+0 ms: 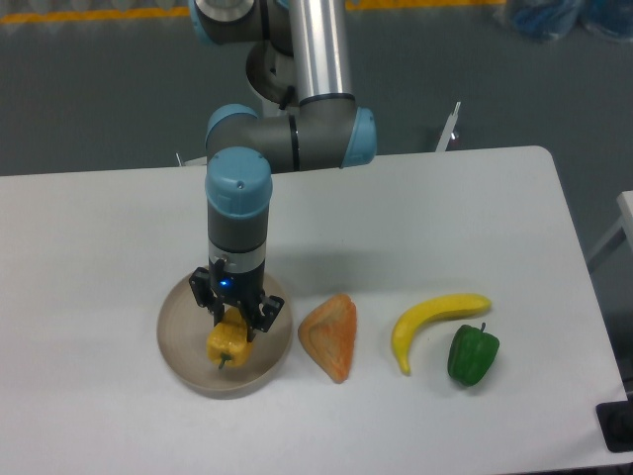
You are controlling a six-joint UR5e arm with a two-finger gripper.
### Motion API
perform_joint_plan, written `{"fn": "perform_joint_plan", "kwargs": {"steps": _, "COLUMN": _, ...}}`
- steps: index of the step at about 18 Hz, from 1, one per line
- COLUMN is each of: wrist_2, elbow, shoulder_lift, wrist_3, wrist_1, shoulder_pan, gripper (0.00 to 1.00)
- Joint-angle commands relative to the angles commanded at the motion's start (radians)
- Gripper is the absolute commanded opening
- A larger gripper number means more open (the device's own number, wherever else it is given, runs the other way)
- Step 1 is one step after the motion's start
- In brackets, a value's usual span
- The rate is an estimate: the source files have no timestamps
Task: Place the yellow pepper on the plate
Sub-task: 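Set the yellow pepper down on the plate and open the gripper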
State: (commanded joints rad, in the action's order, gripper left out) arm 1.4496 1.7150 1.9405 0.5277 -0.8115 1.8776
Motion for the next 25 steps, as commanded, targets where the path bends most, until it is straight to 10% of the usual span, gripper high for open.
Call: {"fn": "perform_joint_plan", "kwargs": {"steps": 25, "wrist_2": 0.026, "elbow": 0.017, "shoulder_lift": 0.026, "wrist_3": 0.078, "wrist_1": 0.005, "shoulder_pan": -0.014, "gripper": 0.49}}
